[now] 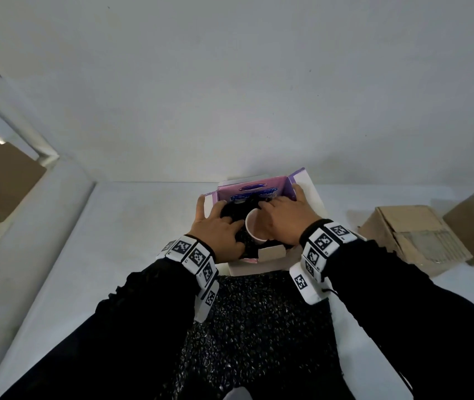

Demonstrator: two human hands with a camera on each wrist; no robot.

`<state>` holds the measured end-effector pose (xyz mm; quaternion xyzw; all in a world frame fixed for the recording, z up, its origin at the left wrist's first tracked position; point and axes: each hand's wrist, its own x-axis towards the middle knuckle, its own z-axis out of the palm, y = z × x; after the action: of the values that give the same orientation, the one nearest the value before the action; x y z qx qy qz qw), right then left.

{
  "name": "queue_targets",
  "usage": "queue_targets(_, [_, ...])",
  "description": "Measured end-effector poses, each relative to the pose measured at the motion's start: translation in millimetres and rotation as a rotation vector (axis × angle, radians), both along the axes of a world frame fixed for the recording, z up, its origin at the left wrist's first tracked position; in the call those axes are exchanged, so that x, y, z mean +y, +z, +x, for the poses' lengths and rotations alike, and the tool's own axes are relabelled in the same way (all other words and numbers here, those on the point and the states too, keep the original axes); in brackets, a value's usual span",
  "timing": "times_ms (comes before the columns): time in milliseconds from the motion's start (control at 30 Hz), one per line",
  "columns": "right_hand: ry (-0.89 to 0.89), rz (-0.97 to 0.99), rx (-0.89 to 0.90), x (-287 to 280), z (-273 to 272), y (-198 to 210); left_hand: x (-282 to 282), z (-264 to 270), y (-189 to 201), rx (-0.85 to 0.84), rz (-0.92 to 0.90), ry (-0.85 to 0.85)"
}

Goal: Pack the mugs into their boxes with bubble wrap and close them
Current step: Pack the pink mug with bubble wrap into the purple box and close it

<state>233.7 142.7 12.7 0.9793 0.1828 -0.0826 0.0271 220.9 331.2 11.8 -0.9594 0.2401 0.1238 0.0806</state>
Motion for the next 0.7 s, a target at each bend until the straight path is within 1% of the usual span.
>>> queue_targets(100, [-0.029, -0.065, -0.003, -4.0, 3.6, -2.8, 0.3, 2.1, 1.1, -0.030, 0.032, -0.016])
queue_targets(167, [-0.054, -0.042, -0.044, -8.1, 0.4, 0.1, 2.7, 0.7, -0.3, -0.059, 0.035, -0.019])
queue_targets(200, [-0.061, -0.008, -0.087, -11.1, -2.6, 1.9, 4.5, -2.0, -1.5, -0.110, -0.009, -0.016])
queue_targets(233, [-0.070, 0.043, -0.137, -15.0, -7.0, 4.1, 6.4, -5.9, -1.8, -0.188, -0.094, -0.014])
queue_targets(300, [-0.095, 0.166, -0.233, -24.3, -20.1, 7.0, 10.8, -19.1, -0.9, -0.342, -0.314, -0.041])
queue_targets(333, [-0.103, 0.213, -0.273, -29.3, -27.8, 7.1, 14.0, -27.5, -0.2, -0.393, -0.394, -0.072])
queue_targets(400, [-0.110, 0.265, -0.327, -37.8, -45.7, 4.5, 19.7, -43.7, -0.8, -0.413, -0.445, -0.144])
queue_targets(467, [-0.102, 0.289, -0.344, -42.8, -64.8, -2.0, 22.5, -53.4, -5.7, -0.378, -0.443, -0.179])
queue_targets(533, [-0.100, 0.351, -0.373, -45.6, -82.9, -9.6, 22.5, -55.5, -11.0, -0.346, -0.448, -0.145])
queue_targets(600, [-0.135, 0.459, -0.417, -47.4, -99.5, -14.4, 20.0, -54.9, -11.6, -0.339, -0.437, -0.090])
queue_targets(700, [-0.271, 0.619, -0.469, -48.2, -123.6, -27.1, 19.9, -54.0, -13.2, -0.328, -0.474, -0.016])
